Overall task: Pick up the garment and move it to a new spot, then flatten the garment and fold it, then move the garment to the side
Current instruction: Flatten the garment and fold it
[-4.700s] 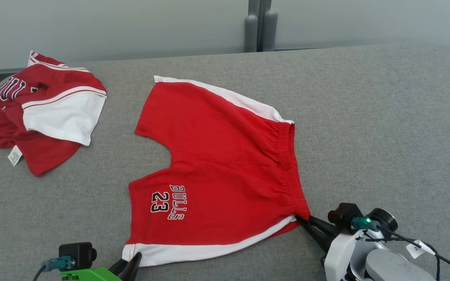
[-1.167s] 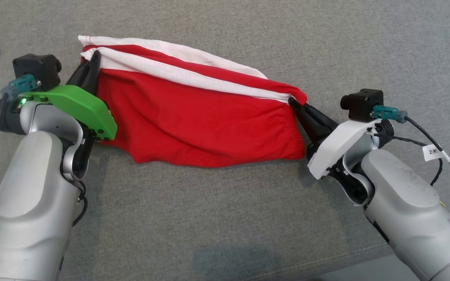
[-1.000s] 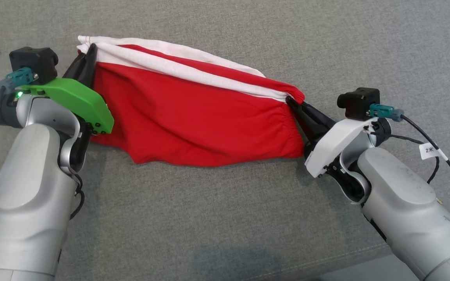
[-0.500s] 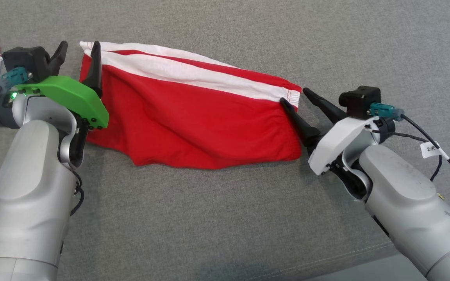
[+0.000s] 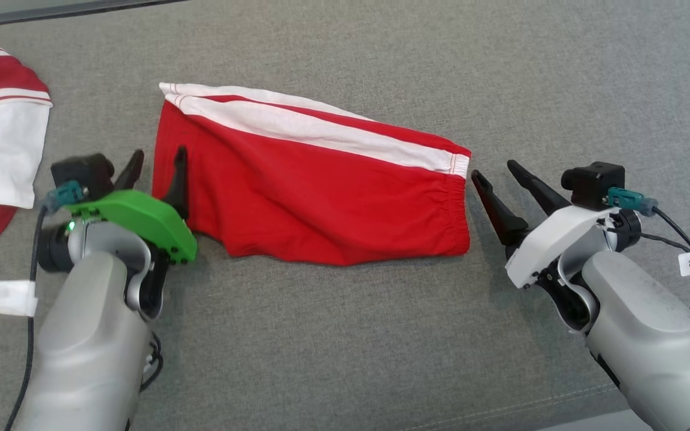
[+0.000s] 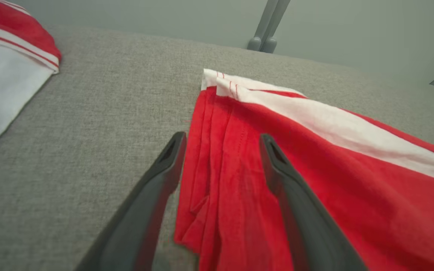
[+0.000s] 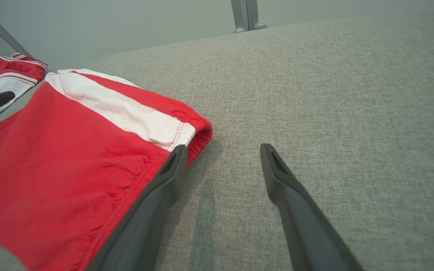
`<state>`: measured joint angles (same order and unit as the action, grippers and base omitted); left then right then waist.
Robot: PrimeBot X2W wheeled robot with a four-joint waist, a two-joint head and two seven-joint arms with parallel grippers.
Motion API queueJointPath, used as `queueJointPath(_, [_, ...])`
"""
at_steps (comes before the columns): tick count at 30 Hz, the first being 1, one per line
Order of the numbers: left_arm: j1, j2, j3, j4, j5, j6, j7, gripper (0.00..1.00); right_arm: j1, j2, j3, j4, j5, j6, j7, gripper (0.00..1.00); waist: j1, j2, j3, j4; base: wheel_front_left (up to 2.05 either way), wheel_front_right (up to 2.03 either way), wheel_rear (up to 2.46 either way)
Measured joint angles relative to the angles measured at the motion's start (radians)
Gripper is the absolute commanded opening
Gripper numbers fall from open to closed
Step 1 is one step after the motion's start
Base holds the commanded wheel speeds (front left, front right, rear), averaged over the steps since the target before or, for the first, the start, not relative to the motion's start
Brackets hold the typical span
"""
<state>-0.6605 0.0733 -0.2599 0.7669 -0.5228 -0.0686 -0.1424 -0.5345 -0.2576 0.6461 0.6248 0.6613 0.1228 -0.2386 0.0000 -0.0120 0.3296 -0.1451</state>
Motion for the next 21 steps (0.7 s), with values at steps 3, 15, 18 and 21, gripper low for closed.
queueJointPath(3, [0.039, 0.001, 0.0, 0.045, -0.011, -0.002, 0.013, 1.0, 0.014, 0.0, -0.014, -0.007, 0.001, -0.001, -0.009, 1.0, 0.0, 0.0, -0.021, 0.01, 0.0, 0.0, 0.0])
queueJointPath(15, [0.049, 0.002, 0.008, 0.099, -0.029, -0.003, 0.055, 1.0, 0.015, 0.012, -0.015, -0.068, -0.009, 0.0, -0.009, 1.0, -0.0001, 0.0, -0.058, -0.017, 0.0, 0.0, 0.0])
queueJointPath(18, [0.046, 0.003, 0.012, 0.111, -0.029, -0.002, 0.06, 1.0, 0.021, 0.012, -0.021, -0.078, -0.012, 0.0, -0.009, 1.0, 0.0, 0.0, -0.055, -0.03, 0.0, 0.0, 0.0])
queueJointPath(21, [0.045, 0.008, 0.023, 0.132, -0.029, 0.006, 0.064, 1.0, 0.034, 0.011, -0.029, -0.092, -0.016, 0.0, -0.009, 1.0, -0.0001, 0.0, -0.051, -0.042, 0.0, 0.0, 0.0])
